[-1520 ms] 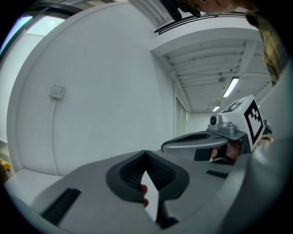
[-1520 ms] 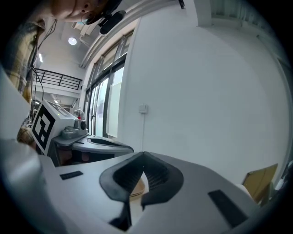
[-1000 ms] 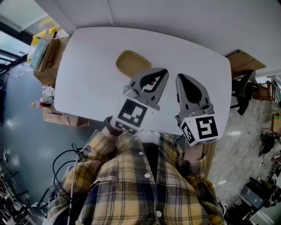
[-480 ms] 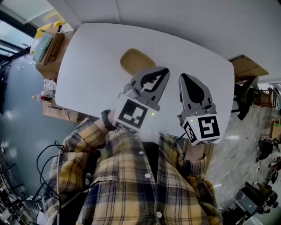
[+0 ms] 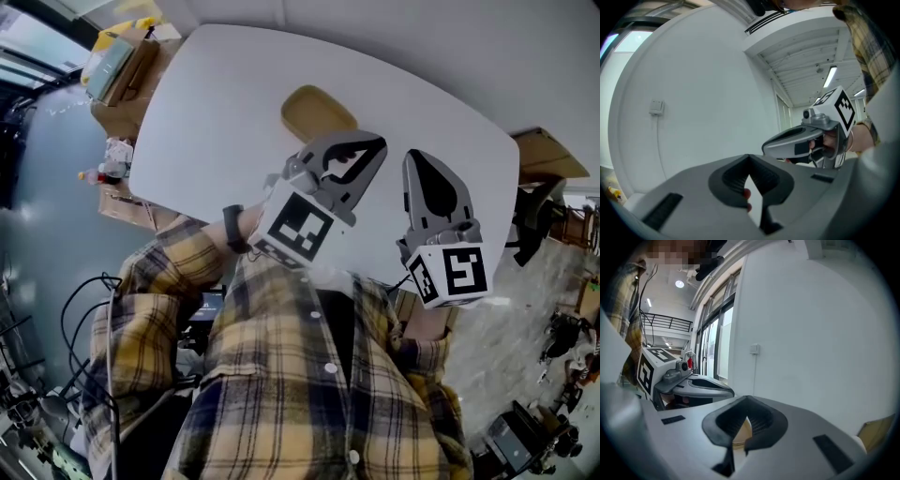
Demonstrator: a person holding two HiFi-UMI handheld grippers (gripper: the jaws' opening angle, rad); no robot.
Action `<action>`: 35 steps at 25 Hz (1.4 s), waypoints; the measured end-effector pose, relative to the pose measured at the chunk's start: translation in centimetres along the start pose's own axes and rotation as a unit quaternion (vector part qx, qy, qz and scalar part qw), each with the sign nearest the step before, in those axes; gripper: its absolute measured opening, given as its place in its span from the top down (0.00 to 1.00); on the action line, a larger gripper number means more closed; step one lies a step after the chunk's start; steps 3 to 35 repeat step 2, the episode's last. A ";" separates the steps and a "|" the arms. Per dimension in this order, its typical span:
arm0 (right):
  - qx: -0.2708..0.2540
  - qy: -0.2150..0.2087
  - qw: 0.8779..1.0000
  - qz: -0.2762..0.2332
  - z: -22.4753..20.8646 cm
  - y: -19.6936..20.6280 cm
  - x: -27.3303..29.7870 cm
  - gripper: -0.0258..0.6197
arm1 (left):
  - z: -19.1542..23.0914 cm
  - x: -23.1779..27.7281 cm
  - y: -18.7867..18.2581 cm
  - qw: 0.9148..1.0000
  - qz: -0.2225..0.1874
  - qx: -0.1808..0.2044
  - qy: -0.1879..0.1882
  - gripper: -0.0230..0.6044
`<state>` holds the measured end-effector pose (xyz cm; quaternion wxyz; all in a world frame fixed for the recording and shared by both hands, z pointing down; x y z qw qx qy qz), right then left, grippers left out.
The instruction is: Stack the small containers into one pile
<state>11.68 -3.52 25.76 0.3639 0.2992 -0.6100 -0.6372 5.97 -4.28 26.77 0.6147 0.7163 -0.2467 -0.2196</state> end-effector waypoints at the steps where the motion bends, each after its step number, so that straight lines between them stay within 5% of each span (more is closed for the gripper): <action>1: -0.001 0.000 1.000 0.000 0.0 0.0 -0.1 0.94 | -0.1 0.1 0.0 1.000 0.000 0.001 0.005 0.94; 35: -0.002 -0.001 1.000 0.000 0.0 -0.1 -0.2 0.94 | -0.3 0.1 -0.1 1.000 0.000 0.003 0.010 0.94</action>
Point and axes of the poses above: the fingertips, and each gripper's own axes: x forward along the fingers, z to its left, y out of its underside, the point moved 2 cm from there along -x, backward along the fingers, and after that the axes turned 9 degrees about -z, right-handed, at the moved point
